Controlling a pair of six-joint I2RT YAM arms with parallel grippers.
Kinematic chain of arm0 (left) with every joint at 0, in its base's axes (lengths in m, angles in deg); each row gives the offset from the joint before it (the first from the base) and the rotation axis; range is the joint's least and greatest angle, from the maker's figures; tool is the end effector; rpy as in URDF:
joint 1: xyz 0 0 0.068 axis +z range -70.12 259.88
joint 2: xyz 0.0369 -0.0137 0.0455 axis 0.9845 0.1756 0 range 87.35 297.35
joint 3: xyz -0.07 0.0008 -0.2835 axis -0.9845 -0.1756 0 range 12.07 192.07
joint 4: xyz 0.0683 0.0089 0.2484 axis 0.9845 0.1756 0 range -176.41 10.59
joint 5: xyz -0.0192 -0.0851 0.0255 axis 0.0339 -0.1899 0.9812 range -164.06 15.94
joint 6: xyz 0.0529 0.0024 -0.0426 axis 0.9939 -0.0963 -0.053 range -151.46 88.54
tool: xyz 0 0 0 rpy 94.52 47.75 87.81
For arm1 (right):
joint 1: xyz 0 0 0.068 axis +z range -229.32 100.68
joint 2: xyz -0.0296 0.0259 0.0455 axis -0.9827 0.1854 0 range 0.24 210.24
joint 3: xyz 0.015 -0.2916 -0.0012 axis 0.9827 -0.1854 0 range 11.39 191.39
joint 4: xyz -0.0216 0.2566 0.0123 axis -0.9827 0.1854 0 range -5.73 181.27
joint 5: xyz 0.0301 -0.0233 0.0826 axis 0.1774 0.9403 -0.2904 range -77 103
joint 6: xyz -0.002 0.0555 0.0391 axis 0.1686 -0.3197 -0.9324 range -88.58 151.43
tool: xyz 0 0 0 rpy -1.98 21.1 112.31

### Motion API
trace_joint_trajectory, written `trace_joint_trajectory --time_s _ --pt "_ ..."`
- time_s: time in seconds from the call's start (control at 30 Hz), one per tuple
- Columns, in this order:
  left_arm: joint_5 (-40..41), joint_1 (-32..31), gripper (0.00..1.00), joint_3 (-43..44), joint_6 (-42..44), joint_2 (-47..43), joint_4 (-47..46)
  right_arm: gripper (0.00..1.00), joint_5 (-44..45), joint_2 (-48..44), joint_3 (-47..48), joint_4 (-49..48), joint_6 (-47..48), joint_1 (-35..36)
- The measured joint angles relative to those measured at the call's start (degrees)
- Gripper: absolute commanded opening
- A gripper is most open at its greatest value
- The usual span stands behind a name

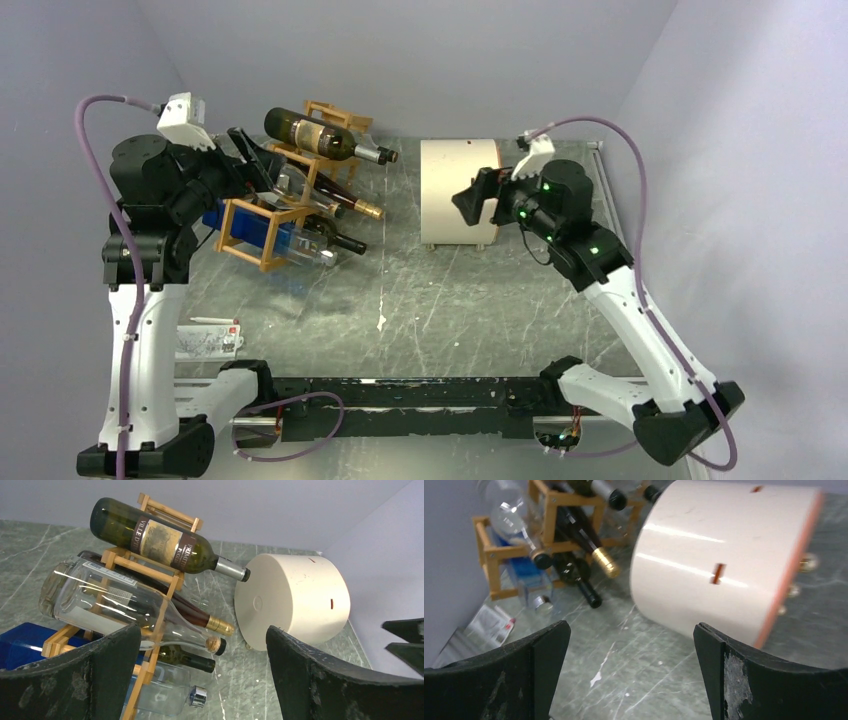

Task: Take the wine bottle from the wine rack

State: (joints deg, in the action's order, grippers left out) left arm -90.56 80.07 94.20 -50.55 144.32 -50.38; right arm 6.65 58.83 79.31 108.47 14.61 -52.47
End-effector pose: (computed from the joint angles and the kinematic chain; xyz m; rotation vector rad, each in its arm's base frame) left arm 0.1821 -0.0148 0.4845 -0.0872 1.7763 -0.4922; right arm 0.1973 0.1066 0.4212 -0.2435 1.8602 0.6326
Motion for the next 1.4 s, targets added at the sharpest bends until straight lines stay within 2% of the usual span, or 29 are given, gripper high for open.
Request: trace_joint_trajectory --time_s 0.1,0.3,0.43,0.63,0.9,1.2,1.4 --pt "-0.33 0.0 0.99 0.0 0.0 -0.74 0.44 1.0 -0.72 3.32 0.44 -0.66 -0.66 4.33" --pt "-0.48 0.0 0.99 0.0 0.0 -1.99 1.44 1.0 0.15 10.86 2.16 -3.21 -1.84 17.55" --pt "-0.46 0.0 0.99 0.0 0.0 -2.4 2.47 1.0 0.66 14.93 0.68 -7.17 -3.19 21.57" --pt "-0.68 0.0 0.99 0.0 -0.02 -2.84 3.76 0.98 2.8 20.5 -3.96 -11.74 -3.5 22.71" --pt "-1.57 0.0 0.99 0.0 -0.04 -3.52 4.72 0.95 7.23 28.28 -4.2 -15.41 -1.27 22.73" --pt "-2.27 0.0 0.99 -0.02 -0.44 -4.55 5.81 0.96 15.8 33.88 -4.35 -20.0 0.15 22.93" --pt "-2.62 0.0 0.99 -0.24 -0.55 -4.63 6.36 0.96 21.42 34.4 -6.62 -22.32 0.24 22.16"
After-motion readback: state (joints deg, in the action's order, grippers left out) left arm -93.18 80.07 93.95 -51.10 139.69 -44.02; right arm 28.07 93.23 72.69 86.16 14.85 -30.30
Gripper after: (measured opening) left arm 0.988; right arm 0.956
